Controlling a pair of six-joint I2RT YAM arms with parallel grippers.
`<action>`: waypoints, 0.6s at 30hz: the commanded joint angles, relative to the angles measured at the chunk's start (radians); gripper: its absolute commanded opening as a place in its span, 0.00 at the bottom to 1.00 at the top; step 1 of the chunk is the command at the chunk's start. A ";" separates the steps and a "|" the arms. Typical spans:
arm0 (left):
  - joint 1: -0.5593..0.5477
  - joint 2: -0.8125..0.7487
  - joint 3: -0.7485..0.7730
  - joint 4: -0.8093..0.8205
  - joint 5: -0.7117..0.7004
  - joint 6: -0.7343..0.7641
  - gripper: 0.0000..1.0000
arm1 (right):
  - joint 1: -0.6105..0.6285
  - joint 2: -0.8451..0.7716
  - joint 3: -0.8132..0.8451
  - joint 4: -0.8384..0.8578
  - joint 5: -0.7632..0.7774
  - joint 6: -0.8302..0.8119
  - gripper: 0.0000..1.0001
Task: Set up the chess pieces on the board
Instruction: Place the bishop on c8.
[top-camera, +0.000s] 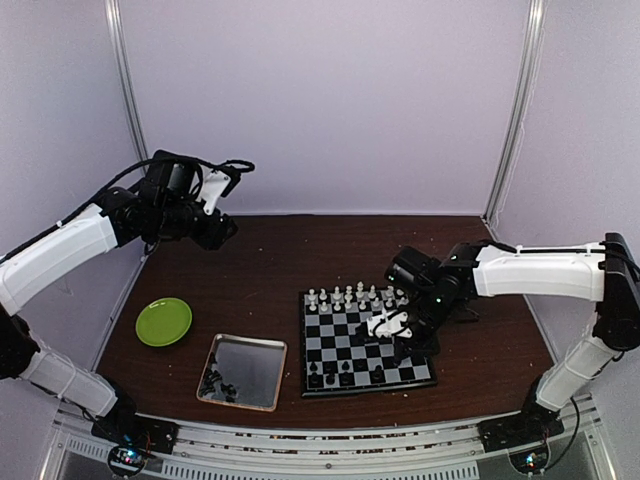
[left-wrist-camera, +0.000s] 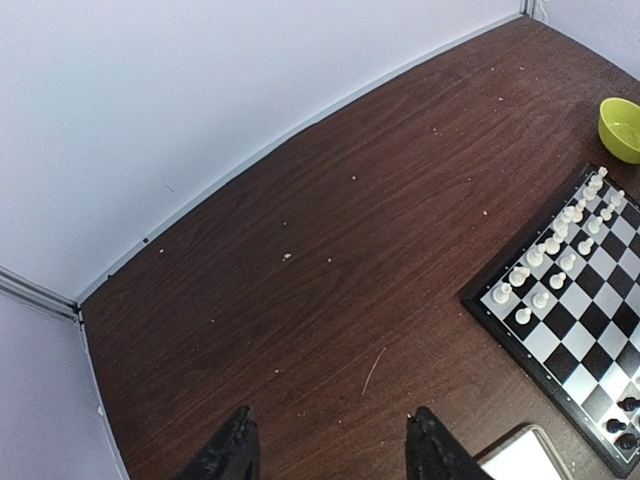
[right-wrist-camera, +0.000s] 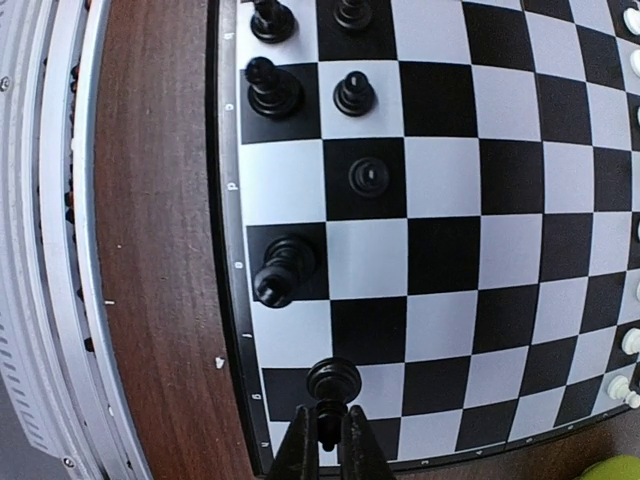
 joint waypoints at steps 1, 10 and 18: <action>-0.001 0.008 0.014 0.014 0.030 0.023 0.51 | 0.026 0.016 0.004 -0.043 -0.059 -0.042 0.05; -0.001 0.017 0.017 0.009 0.046 0.025 0.51 | 0.050 0.049 -0.001 -0.023 -0.055 -0.040 0.06; -0.002 0.025 0.020 0.006 0.056 0.025 0.51 | 0.052 0.062 -0.006 0.006 -0.023 -0.027 0.06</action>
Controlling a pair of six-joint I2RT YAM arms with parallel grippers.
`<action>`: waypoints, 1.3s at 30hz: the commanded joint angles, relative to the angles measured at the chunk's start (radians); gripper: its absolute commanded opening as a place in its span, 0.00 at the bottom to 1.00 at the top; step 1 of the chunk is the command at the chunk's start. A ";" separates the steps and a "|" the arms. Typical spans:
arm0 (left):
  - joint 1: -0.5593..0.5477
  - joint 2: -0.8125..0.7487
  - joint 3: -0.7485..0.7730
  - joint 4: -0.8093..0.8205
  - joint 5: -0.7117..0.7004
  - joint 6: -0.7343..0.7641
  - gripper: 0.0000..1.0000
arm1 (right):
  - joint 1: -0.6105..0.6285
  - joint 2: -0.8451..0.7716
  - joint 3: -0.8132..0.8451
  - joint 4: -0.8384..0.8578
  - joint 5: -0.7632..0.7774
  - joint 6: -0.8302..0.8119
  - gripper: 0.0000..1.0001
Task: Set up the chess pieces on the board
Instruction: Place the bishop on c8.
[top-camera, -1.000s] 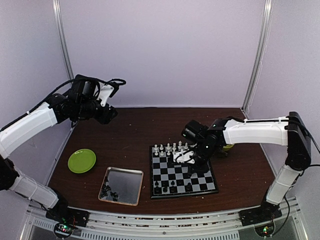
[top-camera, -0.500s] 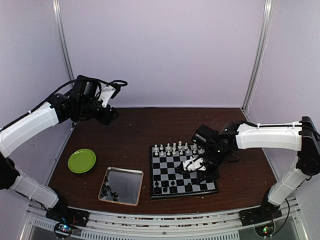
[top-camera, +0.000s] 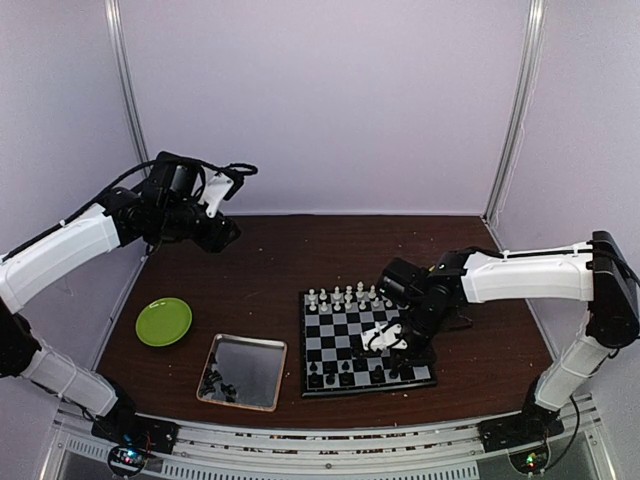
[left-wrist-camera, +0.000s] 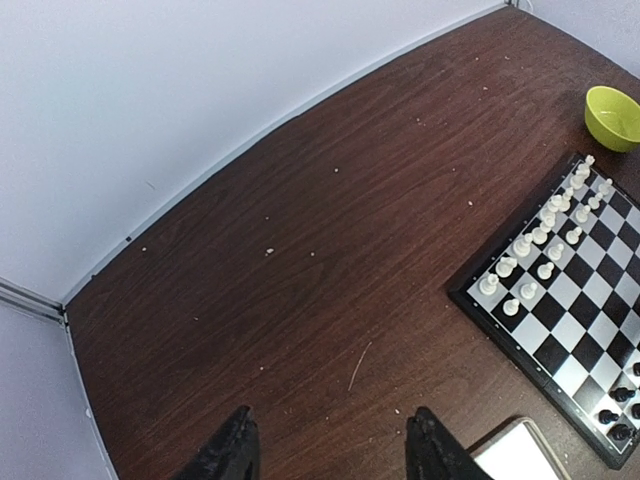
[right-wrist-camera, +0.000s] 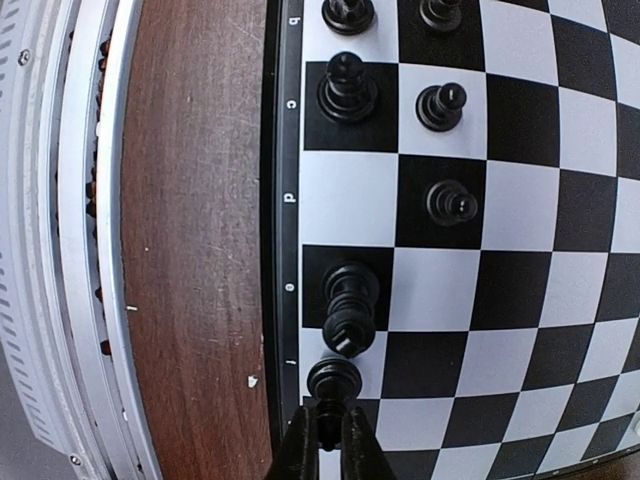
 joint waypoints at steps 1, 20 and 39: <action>-0.001 0.014 0.020 0.016 0.020 0.014 0.51 | 0.005 0.011 -0.008 0.026 0.021 0.002 0.06; -0.001 0.022 0.021 0.008 0.035 0.013 0.51 | 0.009 0.025 -0.019 0.028 0.015 -0.010 0.12; -0.001 0.034 0.025 0.001 0.043 0.009 0.51 | 0.016 0.034 -0.016 0.018 0.011 -0.017 0.16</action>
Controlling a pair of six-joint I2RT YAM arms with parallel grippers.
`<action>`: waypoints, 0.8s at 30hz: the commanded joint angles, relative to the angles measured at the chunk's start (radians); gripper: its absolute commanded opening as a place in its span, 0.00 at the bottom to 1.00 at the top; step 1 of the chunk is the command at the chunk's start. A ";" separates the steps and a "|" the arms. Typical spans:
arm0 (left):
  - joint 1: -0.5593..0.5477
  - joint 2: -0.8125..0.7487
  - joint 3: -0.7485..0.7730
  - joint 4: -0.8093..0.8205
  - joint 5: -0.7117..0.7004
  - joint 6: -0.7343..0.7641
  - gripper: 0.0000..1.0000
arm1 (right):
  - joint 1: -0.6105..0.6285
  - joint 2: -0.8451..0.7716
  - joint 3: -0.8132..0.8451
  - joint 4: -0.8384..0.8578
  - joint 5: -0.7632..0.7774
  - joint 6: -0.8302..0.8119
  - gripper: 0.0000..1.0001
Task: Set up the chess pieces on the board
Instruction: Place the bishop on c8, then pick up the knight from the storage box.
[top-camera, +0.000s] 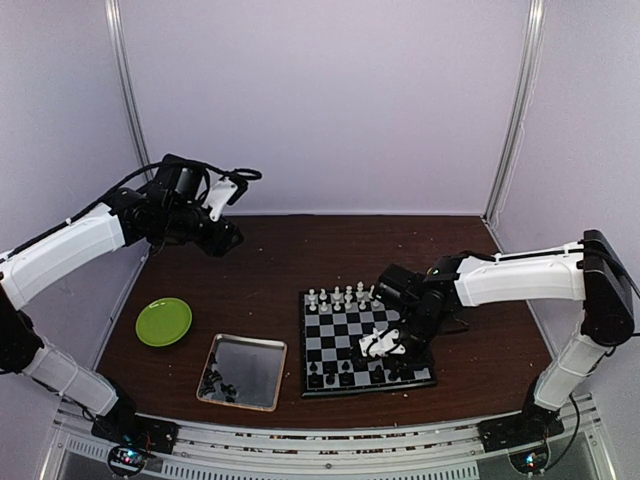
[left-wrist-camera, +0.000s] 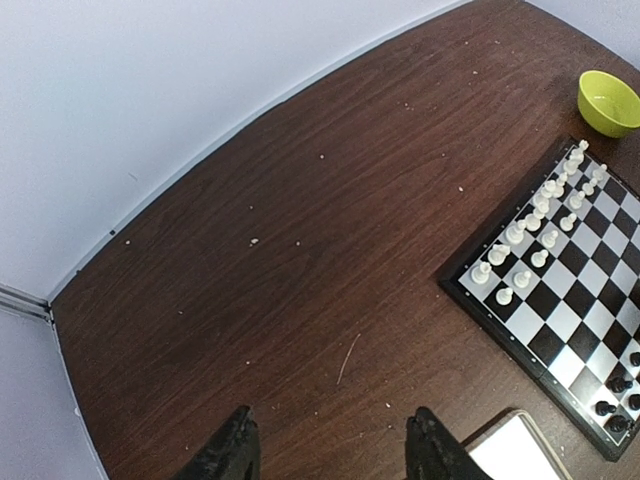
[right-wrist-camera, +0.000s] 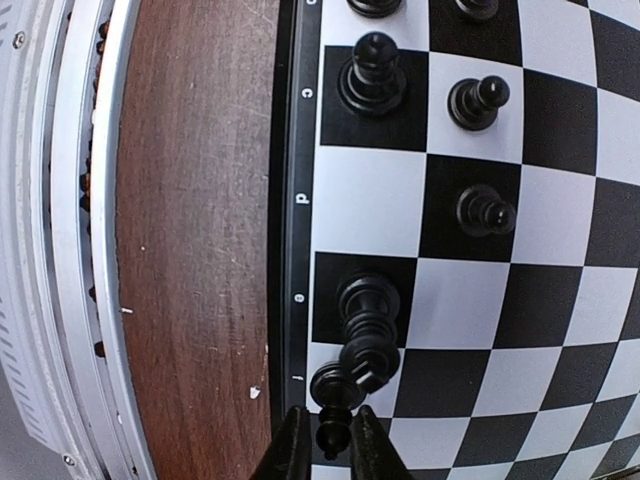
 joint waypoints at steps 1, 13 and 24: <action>-0.001 0.010 0.024 0.017 0.010 0.009 0.51 | 0.007 -0.007 -0.005 0.006 0.018 0.009 0.19; -0.039 0.083 0.028 -0.207 0.006 -0.186 0.43 | -0.123 -0.301 -0.091 0.008 -0.063 -0.005 0.33; -0.265 -0.047 -0.247 -0.425 0.032 -0.478 0.35 | -0.273 -0.393 -0.122 0.117 -0.123 0.072 0.33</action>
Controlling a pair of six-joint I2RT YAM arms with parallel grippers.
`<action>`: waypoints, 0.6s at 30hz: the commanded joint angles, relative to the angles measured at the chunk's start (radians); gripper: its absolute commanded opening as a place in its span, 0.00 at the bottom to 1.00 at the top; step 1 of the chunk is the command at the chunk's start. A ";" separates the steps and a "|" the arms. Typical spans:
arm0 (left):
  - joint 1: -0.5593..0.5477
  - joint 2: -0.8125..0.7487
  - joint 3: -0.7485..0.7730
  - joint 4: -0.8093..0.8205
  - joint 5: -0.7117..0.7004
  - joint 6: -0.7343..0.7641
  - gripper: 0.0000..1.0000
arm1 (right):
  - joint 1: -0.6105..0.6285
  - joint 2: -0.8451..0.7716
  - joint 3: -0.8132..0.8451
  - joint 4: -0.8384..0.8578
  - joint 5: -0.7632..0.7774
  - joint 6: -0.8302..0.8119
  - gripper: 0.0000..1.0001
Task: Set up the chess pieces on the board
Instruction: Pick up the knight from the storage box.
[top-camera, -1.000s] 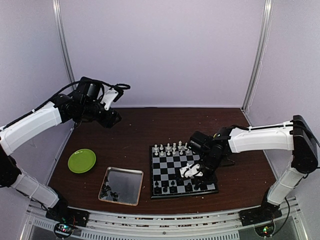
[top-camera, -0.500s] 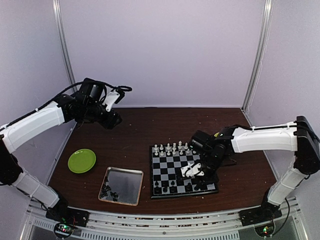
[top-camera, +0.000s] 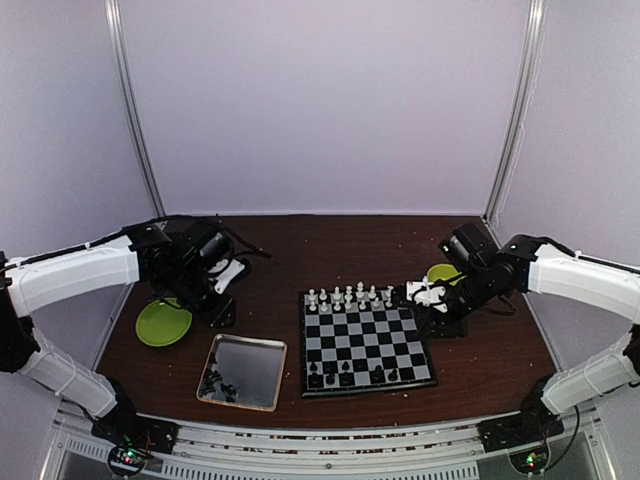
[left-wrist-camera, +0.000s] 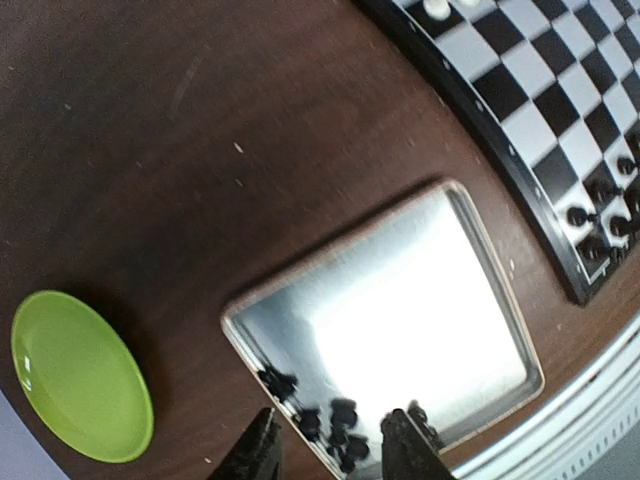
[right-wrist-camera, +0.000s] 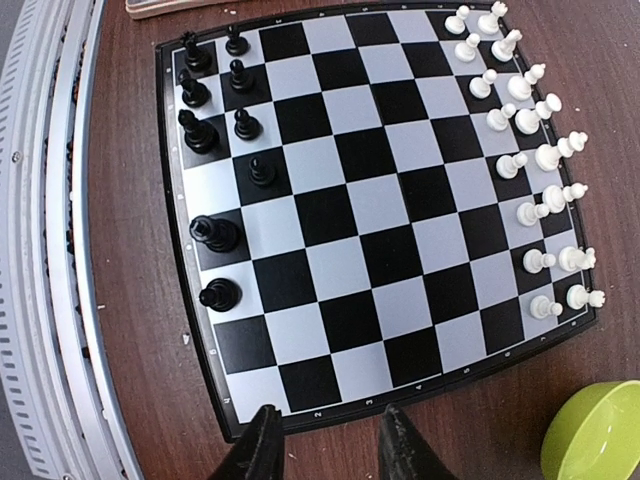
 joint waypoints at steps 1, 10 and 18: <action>-0.102 -0.036 -0.067 -0.100 0.013 -0.156 0.35 | -0.004 -0.029 -0.002 0.047 -0.037 0.028 0.33; -0.199 0.001 -0.152 -0.052 0.115 -0.139 0.34 | -0.004 -0.034 -0.015 0.044 -0.018 0.018 0.33; -0.247 0.145 -0.131 -0.050 0.107 -0.086 0.24 | -0.005 -0.043 -0.039 0.064 0.033 0.011 0.34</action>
